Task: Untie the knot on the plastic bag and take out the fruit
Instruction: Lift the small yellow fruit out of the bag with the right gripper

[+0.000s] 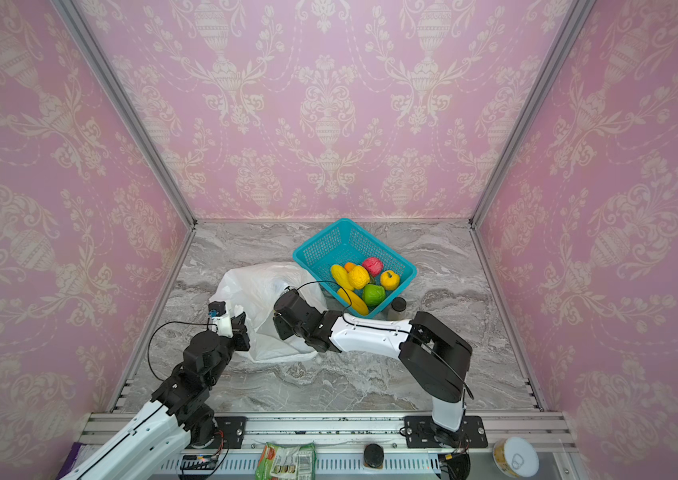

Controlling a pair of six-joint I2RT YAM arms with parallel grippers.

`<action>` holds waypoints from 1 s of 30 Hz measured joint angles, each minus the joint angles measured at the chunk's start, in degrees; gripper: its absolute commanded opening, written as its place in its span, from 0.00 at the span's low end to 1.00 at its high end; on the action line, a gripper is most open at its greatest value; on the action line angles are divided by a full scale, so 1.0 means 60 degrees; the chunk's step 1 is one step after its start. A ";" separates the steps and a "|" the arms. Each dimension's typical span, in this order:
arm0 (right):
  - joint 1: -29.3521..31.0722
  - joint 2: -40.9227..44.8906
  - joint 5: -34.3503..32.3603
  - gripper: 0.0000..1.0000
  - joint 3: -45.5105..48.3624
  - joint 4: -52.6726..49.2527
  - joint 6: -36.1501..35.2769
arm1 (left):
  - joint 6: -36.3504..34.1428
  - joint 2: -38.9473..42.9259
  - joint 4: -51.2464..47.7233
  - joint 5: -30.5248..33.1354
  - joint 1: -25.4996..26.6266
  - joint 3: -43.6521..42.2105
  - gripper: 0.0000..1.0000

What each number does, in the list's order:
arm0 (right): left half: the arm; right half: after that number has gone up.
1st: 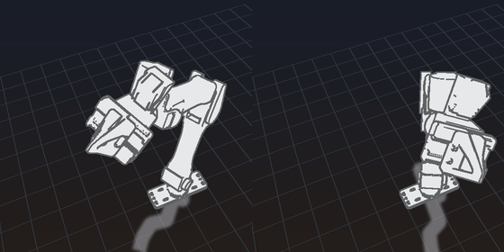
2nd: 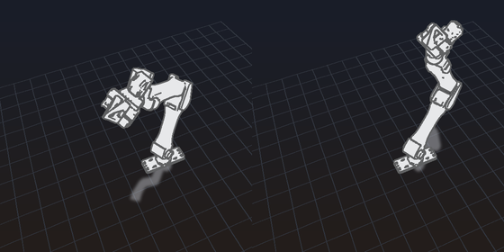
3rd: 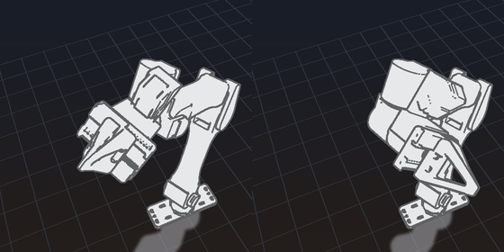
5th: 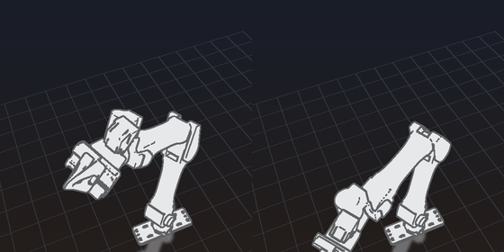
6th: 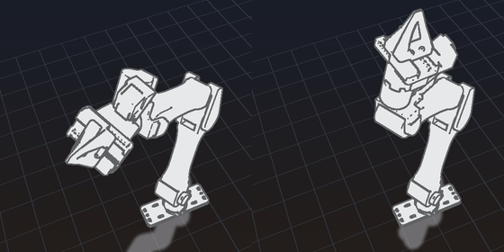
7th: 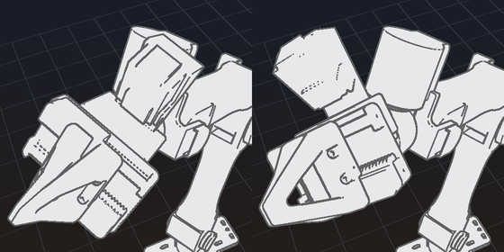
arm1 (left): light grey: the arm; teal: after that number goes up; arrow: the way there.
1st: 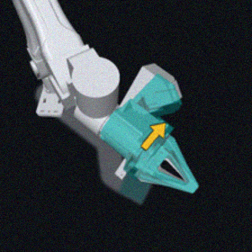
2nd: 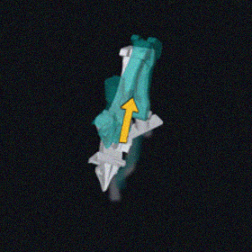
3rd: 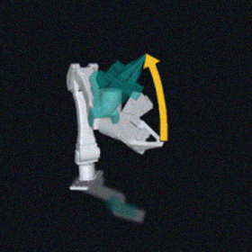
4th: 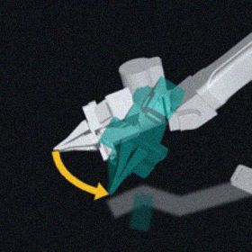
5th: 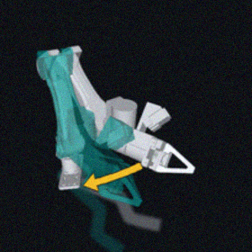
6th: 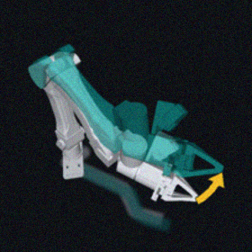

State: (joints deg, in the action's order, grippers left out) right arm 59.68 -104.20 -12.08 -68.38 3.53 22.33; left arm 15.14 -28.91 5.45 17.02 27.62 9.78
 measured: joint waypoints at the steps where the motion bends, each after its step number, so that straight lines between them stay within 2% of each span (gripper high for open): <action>1: 0.0000 0.0036 0.0069 0.32 0.0157 0.0062 -0.0051 | 0.0000 0.0022 0.0025 0.0029 0.0000 0.0000 0.00; 5: 0.0018 0.0532 0.0433 0.32 0.1421 0.0386 -0.0492 | -0.0004 0.0368 0.0051 0.0219 0.0000 0.0000 0.00; 11: 0.0204 0.2033 0.1042 0.28 0.3625 0.1483 -0.1308 | -0.0160 0.0674 0.0117 0.0765 0.0000 0.0066 0.00; 20: 0.0758 0.4014 0.1894 0.23 0.4473 0.2342 -0.2025 | -0.0444 -0.0069 0.0288 0.1056 0.0000 0.0565 0.00; 26: 0.0550 0.6145 0.1202 0.20 0.4830 0.2320 -0.2215 | -0.0696 -0.0127 0.0361 0.1330 0.0000 0.0565 0.00; 30: -0.0353 0.7133 0.0572 0.22 0.4830 0.2182 -0.2193 | -0.0918 -0.0211 0.0368 0.1581 -0.0004 0.0579 0.00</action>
State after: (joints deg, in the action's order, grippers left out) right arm 57.56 -61.41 -8.64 -39.40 16.62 9.17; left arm 9.63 -30.17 7.66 26.50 27.59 13.26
